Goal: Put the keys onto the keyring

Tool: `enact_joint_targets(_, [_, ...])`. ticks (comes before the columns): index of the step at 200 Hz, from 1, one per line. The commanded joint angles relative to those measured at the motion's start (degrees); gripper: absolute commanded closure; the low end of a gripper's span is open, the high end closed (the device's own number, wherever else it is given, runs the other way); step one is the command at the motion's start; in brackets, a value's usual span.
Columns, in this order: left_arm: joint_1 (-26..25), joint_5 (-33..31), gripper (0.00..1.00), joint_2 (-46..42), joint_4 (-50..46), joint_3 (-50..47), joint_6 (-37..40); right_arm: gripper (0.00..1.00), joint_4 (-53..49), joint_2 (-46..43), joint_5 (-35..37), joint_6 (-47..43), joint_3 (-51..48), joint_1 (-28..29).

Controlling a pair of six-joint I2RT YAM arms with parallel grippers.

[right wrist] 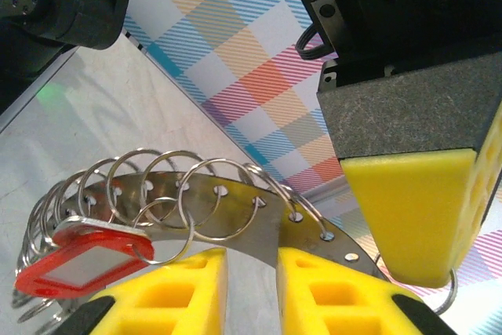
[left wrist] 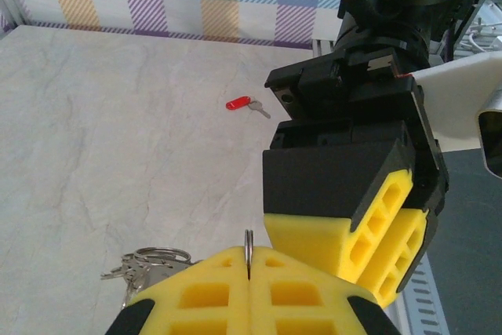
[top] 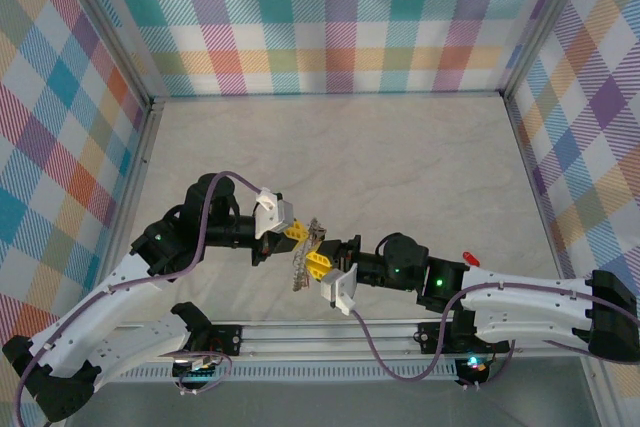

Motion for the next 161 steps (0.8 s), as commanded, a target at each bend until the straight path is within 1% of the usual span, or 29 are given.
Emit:
enact_joint_targets(1, [-0.6,0.1,1.0,-0.1,1.1,-0.2,-0.4,0.76,-2.2,-2.5,0.5,-2.7,2.0,0.5])
enact_joint_targets(25, [-0.6,-0.2,1.0,0.2,0.4,-0.2,-0.4,0.75,-4.2,-4.4,0.9,-6.2,2.2,0.5])
enact_joint_targets(52, [-0.6,-0.5,1.0,0.5,0.1,-0.2,-0.6,0.74,-14.6,-4.5,2.0,-11.2,6.7,0.6])
enact_joint_targets(99, [-0.6,-0.8,1.0,1.9,0.3,0.0,-2.2,0.73,-25.8,-1.4,3.5,-20.1,12.4,0.5])
enact_joint_targets(135, [-0.6,-1.2,1.0,2.1,-0.3,-0.2,-2.5,0.75,-31.3,0.6,4.8,-26.0,15.6,0.0])
enact_joint_targets(161, [-0.6,-0.8,1.0,2.0,0.3,-0.6,-3.0,0.76,-31.2,1.8,4.6,-28.4,16.5,-0.3])
